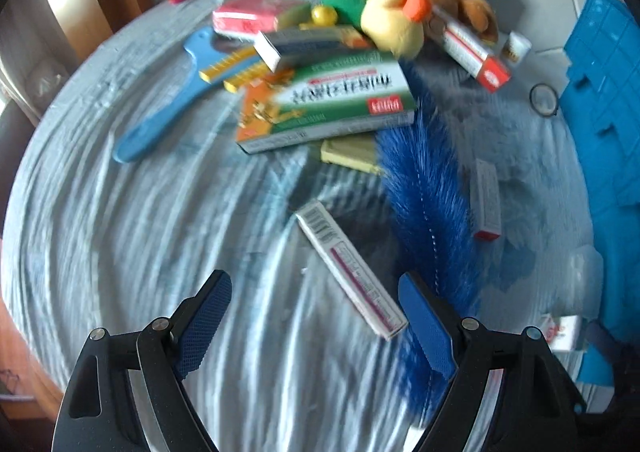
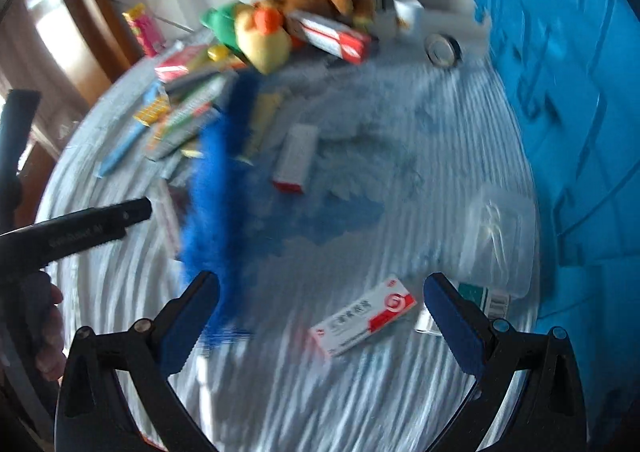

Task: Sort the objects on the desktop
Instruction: 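Withdraw both grippers from the bin back over the table, then grasp the white-pink medicine box with left gripper while right gripper grasps the red-white ointment box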

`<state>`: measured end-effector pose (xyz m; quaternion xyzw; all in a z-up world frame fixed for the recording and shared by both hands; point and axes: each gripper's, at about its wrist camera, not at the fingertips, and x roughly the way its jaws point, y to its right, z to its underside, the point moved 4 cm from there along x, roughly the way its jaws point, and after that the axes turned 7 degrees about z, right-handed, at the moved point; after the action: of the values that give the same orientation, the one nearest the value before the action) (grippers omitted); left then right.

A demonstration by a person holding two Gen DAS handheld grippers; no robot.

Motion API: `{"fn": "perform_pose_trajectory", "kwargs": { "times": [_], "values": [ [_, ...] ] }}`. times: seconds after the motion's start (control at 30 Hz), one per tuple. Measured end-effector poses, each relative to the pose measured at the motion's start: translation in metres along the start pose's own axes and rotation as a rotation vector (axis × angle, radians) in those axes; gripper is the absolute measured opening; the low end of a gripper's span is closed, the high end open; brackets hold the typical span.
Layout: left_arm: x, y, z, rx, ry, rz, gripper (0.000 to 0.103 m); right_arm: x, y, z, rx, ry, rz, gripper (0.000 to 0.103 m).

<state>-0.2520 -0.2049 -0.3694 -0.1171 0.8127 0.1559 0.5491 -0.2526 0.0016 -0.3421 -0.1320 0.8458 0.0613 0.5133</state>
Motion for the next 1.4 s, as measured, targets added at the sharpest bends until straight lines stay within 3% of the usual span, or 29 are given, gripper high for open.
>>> {"fn": "perform_pose_trajectory", "kwargs": {
  "times": [0.3, 0.37, 0.47, 0.63, 0.9, 0.97, 1.1, 1.17, 1.27, 1.33, 1.37, 1.4],
  "values": [
    [0.039, -0.002, 0.005, 0.04, -0.081, 0.034, 0.085, -0.002, 0.015, 0.02, 0.132, 0.009, 0.051, 0.103],
    [0.04, -0.005, 0.005, 0.08, -0.084, 0.035, 0.074, -0.002, 0.018, 0.025, 0.161, 0.011, 0.063, 0.103],
    [0.038, -0.01, 0.005, 0.151, -0.081, 0.04, 0.066, -0.003, 0.023, 0.032, 0.205, 0.014, 0.08, 0.103],
    [0.034, -0.028, 0.0, 0.227, -0.079, 0.066, 0.064, 0.005, 0.019, 0.048, 0.275, -0.027, 0.108, 0.103],
    [0.032, -0.031, -0.004, 0.297, -0.065, 0.092, 0.073, 0.04, 0.009, 0.062, 0.313, -0.134, 0.281, 0.103],
    [0.033, -0.032, -0.005, 0.297, -0.064, 0.093, 0.08, 0.04, 0.009, 0.061, 0.323, -0.147, 0.285, 0.103],
    [0.035, -0.034, -0.008, 0.297, -0.063, 0.095, 0.085, 0.039, 0.009, 0.058, 0.338, -0.17, 0.292, 0.103],
    [0.036, -0.036, -0.01, 0.297, -0.062, 0.096, 0.095, 0.039, 0.008, 0.059, 0.336, -0.169, 0.292, 0.103],
    [0.038, -0.037, -0.012, 0.303, -0.067, 0.098, 0.097, 0.035, 0.011, 0.062, 0.37, -0.185, 0.282, 0.103],
    [0.037, -0.036, -0.012, 0.314, -0.066, 0.102, 0.094, 0.026, 0.016, 0.064, 0.426, -0.175, 0.27, 0.083],
    [0.036, -0.035, -0.012, 0.319, -0.065, 0.106, 0.091, 0.02, 0.017, 0.063, 0.447, -0.157, 0.259, 0.066],
    [0.035, -0.034, -0.012, 0.325, -0.063, 0.11, 0.089, 0.013, 0.018, 0.061, 0.467, -0.133, 0.241, 0.064]
  ]
}}
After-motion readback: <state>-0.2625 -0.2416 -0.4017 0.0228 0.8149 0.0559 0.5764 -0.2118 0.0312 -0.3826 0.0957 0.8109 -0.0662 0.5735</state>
